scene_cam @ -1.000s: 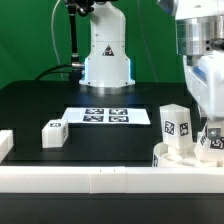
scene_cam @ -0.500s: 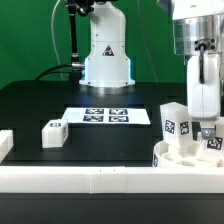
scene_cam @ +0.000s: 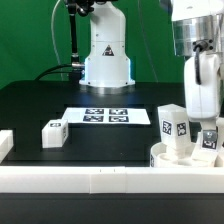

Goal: Assemble stool

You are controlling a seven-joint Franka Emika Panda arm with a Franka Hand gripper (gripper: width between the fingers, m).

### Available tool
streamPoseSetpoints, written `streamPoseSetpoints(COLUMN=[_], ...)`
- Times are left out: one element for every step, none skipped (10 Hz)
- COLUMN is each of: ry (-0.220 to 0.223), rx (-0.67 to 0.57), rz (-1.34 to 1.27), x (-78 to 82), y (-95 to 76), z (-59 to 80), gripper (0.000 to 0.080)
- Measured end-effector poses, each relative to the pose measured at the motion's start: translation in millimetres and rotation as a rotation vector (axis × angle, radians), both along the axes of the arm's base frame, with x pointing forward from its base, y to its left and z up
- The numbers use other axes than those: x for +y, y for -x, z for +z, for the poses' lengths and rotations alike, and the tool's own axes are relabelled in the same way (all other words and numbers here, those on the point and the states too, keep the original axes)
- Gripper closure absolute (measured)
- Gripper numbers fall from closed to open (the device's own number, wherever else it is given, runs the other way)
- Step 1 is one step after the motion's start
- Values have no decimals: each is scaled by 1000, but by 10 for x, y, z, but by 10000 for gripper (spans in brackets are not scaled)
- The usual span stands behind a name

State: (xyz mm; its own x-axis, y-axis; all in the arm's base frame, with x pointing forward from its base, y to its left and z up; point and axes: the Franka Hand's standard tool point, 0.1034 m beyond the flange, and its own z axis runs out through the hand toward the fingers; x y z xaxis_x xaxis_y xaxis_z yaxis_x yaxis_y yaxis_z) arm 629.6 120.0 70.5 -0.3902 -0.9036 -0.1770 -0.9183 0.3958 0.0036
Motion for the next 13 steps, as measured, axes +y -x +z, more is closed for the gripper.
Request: streamPoseSetpoints(ry=[-9,-7,-7,-9,-16,-15,-14,-14,-14,-14,-7,9,22], rx=[33,1,-13,-36,-63,-58,-55,-55,-55,-56,-67,-92,-113], rz=[30,51,100,153,172,170,176,176,177,183,321,457,470], x=[-21,-45,-84,-173,-258,-243,-225,-226,-223,-223,-275,-502,-713], y=[43,24,45,29,-14,-1,7,4,6,6,36,73,117], z=[63,148,230,378,503,471,446,448,446,446,433,415,421], gripper=[181,160,160,151,151,150,150,150,150,150,150,150,150])
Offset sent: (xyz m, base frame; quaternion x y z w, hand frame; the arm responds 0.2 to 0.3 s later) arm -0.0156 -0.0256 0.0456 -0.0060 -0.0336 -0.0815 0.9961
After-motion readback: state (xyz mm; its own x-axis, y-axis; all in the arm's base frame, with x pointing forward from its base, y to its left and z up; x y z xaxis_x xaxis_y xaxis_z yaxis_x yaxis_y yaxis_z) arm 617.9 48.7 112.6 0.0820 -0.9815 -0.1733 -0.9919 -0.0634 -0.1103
